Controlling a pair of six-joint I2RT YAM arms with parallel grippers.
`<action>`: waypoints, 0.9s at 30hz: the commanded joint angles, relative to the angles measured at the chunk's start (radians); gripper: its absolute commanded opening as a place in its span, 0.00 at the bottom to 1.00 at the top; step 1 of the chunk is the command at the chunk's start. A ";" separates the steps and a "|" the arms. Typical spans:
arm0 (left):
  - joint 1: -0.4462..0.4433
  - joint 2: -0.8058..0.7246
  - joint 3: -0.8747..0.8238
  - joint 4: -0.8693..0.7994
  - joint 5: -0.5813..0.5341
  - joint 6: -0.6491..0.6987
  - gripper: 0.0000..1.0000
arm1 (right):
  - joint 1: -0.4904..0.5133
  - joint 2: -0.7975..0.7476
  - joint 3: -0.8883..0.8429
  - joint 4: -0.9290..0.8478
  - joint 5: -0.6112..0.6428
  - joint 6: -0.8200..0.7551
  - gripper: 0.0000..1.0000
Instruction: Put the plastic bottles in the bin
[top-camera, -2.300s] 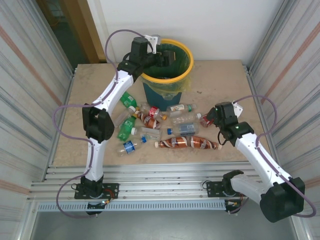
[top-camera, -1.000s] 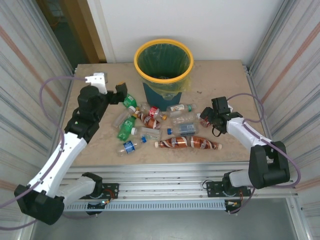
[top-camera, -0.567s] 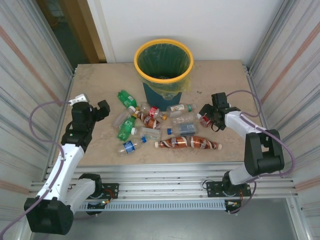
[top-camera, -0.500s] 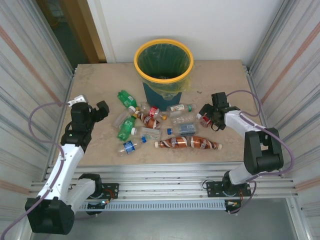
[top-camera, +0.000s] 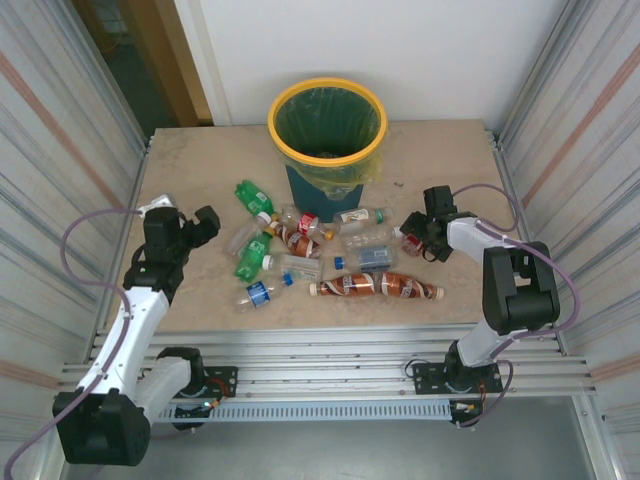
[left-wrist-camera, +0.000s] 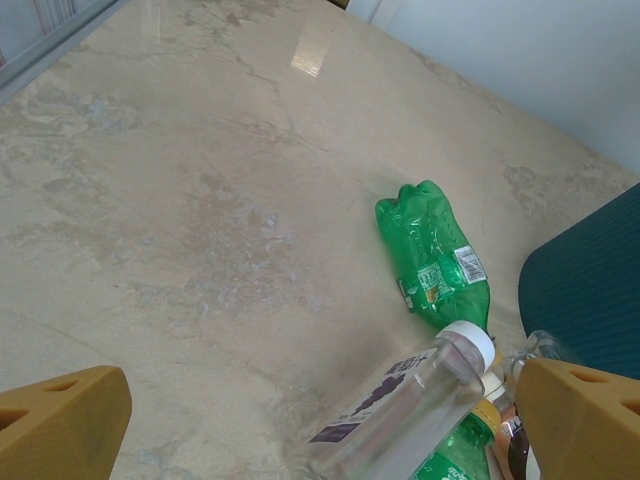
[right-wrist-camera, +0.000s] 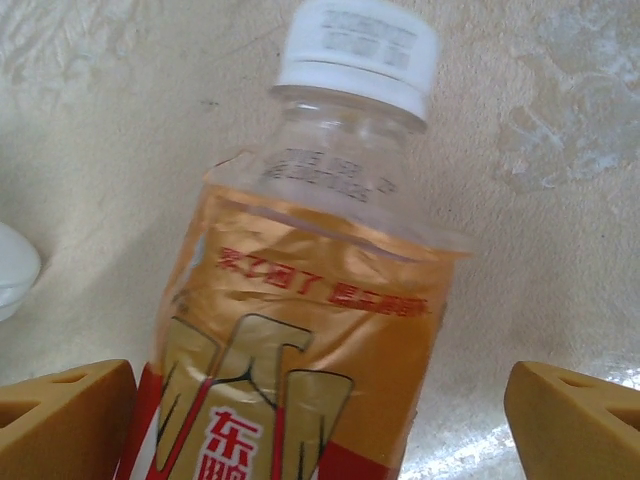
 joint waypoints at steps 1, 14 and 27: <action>0.009 0.005 -0.004 0.002 0.009 -0.018 0.99 | -0.012 0.018 0.007 0.004 -0.012 -0.015 0.91; 0.013 0.027 -0.009 0.005 0.007 -0.019 0.99 | -0.022 0.078 -0.003 0.042 -0.049 -0.003 0.76; 0.028 0.051 -0.003 0.012 0.018 -0.017 0.99 | -0.028 0.093 0.023 0.027 -0.050 0.006 0.50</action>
